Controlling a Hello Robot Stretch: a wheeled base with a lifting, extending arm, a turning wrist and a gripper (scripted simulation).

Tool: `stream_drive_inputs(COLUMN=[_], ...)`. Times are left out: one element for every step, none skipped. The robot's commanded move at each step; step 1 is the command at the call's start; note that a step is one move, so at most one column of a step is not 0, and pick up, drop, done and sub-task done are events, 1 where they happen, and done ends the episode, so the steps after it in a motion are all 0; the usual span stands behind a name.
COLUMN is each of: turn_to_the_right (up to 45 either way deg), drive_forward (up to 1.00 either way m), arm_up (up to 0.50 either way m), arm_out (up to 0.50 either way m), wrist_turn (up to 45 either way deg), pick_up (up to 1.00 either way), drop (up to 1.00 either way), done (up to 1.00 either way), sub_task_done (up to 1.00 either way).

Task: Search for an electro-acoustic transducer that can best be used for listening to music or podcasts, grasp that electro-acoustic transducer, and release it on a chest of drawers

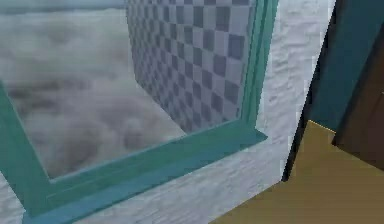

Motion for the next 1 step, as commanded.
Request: stream_drive_inputs(turn_to_the_right=[45.0], drive_forward=[0.0], arm_up=[0.0], arm_out=[0.0], wrist_turn=[0.0], pick_up=[0.0], drop=[0.0], done=[0.0], sub_task_done=[0.0])
